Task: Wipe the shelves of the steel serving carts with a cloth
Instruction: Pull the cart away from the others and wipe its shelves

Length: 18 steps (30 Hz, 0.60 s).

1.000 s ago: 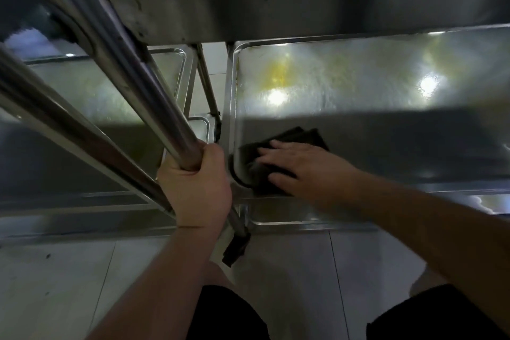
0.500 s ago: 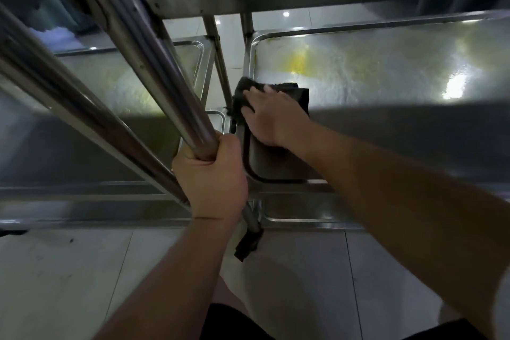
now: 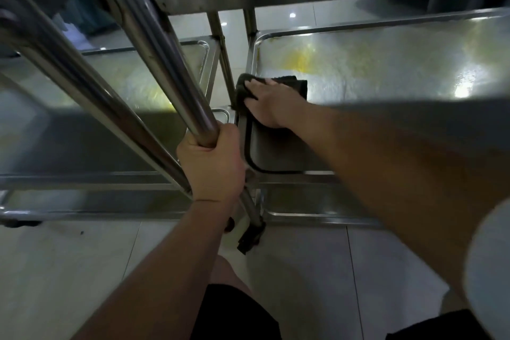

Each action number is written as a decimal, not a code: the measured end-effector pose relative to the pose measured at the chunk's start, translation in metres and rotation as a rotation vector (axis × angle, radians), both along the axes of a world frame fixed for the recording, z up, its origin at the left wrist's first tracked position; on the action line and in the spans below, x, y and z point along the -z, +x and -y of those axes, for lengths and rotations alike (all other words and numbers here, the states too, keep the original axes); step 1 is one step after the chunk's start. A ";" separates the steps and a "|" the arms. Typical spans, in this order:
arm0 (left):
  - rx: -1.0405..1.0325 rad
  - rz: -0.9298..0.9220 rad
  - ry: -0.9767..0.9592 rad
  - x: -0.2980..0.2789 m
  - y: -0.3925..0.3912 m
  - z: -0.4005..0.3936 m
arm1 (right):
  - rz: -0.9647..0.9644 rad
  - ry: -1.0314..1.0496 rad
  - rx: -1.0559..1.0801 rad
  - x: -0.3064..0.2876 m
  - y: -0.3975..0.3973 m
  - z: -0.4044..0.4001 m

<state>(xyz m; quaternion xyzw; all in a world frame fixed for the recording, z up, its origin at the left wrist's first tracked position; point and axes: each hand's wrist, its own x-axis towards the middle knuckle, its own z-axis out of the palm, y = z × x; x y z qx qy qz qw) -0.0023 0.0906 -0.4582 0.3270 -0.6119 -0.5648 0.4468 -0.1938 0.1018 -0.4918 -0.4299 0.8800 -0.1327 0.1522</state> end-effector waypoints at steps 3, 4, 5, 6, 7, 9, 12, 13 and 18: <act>0.006 -0.025 0.003 -0.001 -0.001 0.001 | -0.009 -0.012 -0.010 0.000 0.013 0.009; 0.013 -0.030 0.019 -0.002 -0.001 0.000 | 0.008 -0.024 -0.039 0.001 0.020 0.002; 0.015 -0.035 0.038 -0.002 -0.002 0.000 | 0.023 -0.035 -0.078 0.003 0.030 -0.009; 0.007 -0.032 0.055 -0.001 -0.002 0.000 | 0.029 -0.042 -0.126 0.004 0.042 -0.022; -0.007 -0.019 0.061 -0.001 -0.002 0.000 | 0.031 -0.047 -0.182 0.005 0.055 -0.034; -0.020 0.016 0.041 -0.001 -0.001 0.000 | 0.068 -0.057 -0.255 0.005 0.079 -0.058; -0.033 0.053 0.016 -0.003 0.000 0.001 | 0.078 -0.066 -0.236 0.002 0.096 -0.085; -0.042 0.059 0.020 -0.004 0.000 0.000 | 0.059 -0.068 -0.229 0.001 0.099 -0.092; -0.040 0.096 0.045 -0.012 0.003 -0.011 | -0.035 -0.038 -0.245 0.002 0.107 -0.130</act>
